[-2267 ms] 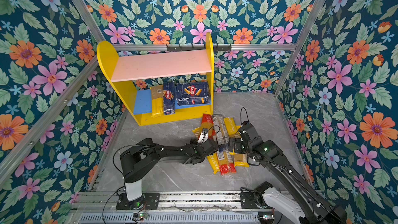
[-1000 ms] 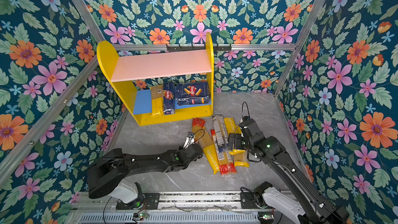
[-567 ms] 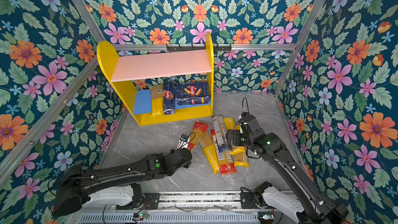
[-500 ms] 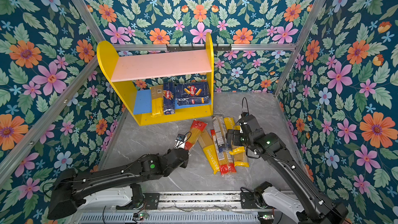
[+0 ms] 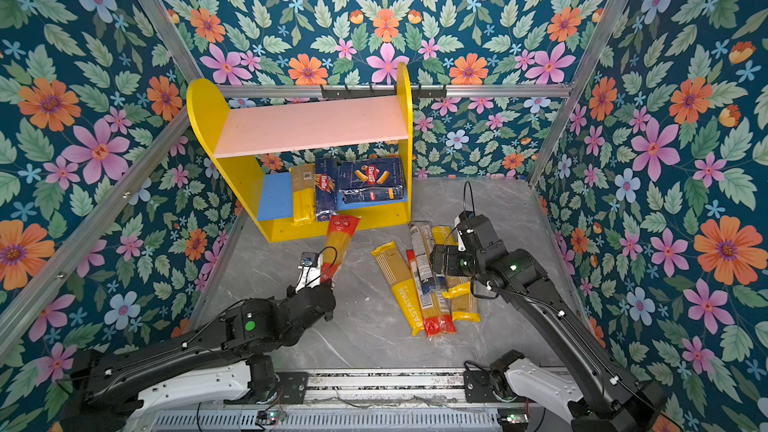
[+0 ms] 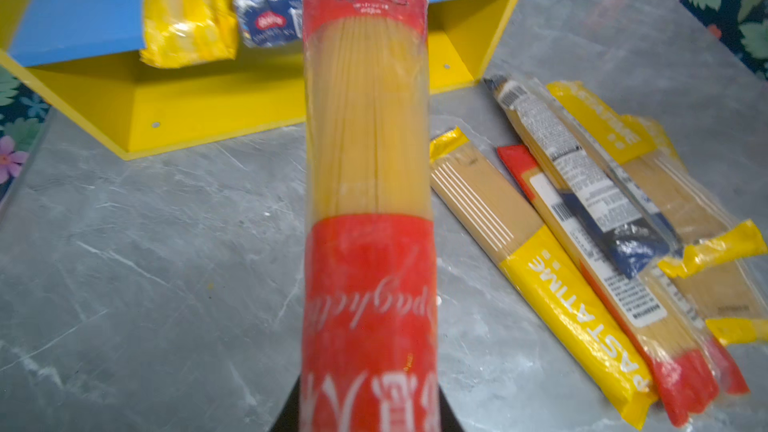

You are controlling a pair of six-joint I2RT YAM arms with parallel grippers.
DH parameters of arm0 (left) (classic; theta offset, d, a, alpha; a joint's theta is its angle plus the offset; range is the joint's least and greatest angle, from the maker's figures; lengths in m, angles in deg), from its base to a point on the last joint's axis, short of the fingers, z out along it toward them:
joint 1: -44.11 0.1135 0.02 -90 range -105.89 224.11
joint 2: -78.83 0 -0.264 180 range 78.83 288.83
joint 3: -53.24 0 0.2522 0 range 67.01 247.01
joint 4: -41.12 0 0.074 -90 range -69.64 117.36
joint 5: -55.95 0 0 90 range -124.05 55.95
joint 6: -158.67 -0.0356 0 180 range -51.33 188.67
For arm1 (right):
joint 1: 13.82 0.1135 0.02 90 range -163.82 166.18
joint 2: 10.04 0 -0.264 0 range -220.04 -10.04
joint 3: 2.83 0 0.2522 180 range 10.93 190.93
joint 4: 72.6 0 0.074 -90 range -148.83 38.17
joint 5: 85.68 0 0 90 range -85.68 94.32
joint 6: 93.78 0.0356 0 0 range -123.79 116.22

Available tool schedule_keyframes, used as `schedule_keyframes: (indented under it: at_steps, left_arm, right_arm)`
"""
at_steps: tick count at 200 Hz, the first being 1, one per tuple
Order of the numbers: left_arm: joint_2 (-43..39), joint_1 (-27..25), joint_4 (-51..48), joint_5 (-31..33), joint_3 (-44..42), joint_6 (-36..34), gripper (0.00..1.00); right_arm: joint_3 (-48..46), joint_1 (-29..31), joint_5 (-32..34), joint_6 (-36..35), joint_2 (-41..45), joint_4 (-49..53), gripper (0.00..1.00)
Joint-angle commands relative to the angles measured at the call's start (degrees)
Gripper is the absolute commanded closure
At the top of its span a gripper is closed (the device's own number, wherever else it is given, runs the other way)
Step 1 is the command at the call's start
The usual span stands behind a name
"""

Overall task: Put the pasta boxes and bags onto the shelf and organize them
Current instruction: 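Carry the red-banded bag to the blue shelf beside the yellow-banded bag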

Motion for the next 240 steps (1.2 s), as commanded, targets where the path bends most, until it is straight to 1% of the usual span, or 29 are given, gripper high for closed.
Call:
schedule_keyframes:
  at_steps: [1,11,30,43,51,57,64,72,83,93,103,131,150,171,186,210,240]
  left_arm:
    - [-2.0,0.0,-0.9,11.5,2.4,1.9,1.0]
    - [-2.8,0.1,-1.4,13.2,3.0,1.4,1.0]
    - [-3.2,1.4,-4.6,16.9,5.2,2.6,1.0]
    - [-3.3,3.8,-4.6,17.8,6.3,1.1,1.0]
    - [-3.4,6.1,-3.6,17.3,6.6,-1.3,1.0]
    - [-3.6,8.7,-1.9,15.9,6.6,-4.1,1.0]
    - [-3.8,12.8,0.8,13.0,6.3,-7.4,1.0]
    - [-4.1,18.7,4.6,7.8,5.5,-12.1,1.0]
    - [-4.3,26.5,9.4,0.3,4.5,-16.7,1.0]
    - [-3.6,31.9,12.5,-4.5,4.1,-19.1,1.0]
    - [-1.7,35.7,14.9,-7.5,4.1,-21.1,1.0]
    - [4.5,42.9,20.0,-11.7,5.8,-24.7,1.0]
    - [6.5,48.5,25.3,-17.2,6.5,-26.4,1.0]
    - [10.7,54.9,27.4,-22.3,8.7,-26.9,1.0]
    - [13.4,57.7,29.4,-24.0,9.8,-28.0,1.0]
    - [16.7,62.0,32.7,-29.9,10.7,-28.1,1.0]
    - [20.8,65.1,35.5,-31.7,11.5,-28.0,1.0]
  right_arm:
    - [0.1,0.1,-1.4,-0.7,-1.1,-2.7,0.01]
    - [0.2,0.1,-1.8,-0.8,-1.8,-3.5,0.01]
    - [0.6,0.0,-2.6,-1.0,-3.3,-4.8,0.01]
    - [1.2,0.0,-3.0,-1.3,-4.4,-5.6,0.01]
    - [1.7,0.1,-3.3,-1.5,-5.2,-5.9,0.01]
    - [2.2,0.1,-3.4,-1.7,-5.7,-6.2,0.01]
    - [2.7,0.1,-3.6,-1.9,-6.3,-6.4,0.01]
    - [3.3,0.1,-3.8,-2.2,-7.0,-6.6,0.01]
    - [4.1,0.1,-4.0,-2.4,-7.8,-6.9,0.01]
    - [4.5,0.0,-4.1,-2.6,-8.3,-7.3,0.01]
    - [4.8,0.0,-4.3,-2.7,-8.7,-7.6,0.01]
    - [6.0,0.0,-4.0,-3.4,-10.2,-7.7,0.01]
    - [6.8,0.0,-3.7,-4.1,-11.3,-7.3,0.01]
    - [7.2,-0.5,-3.8,-4.5,-12.5,-7.6,0.01]
    - [7.2,-1.7,-4.9,-4.6,-13.5,-8.2,0.01]
    - [8.2,-3.9,-6.9,-4.9,-15.6,-8.7,0.01]
    - [10.4,-5.6,-8.5,-5.4,-18.1,-9.1,0.01]
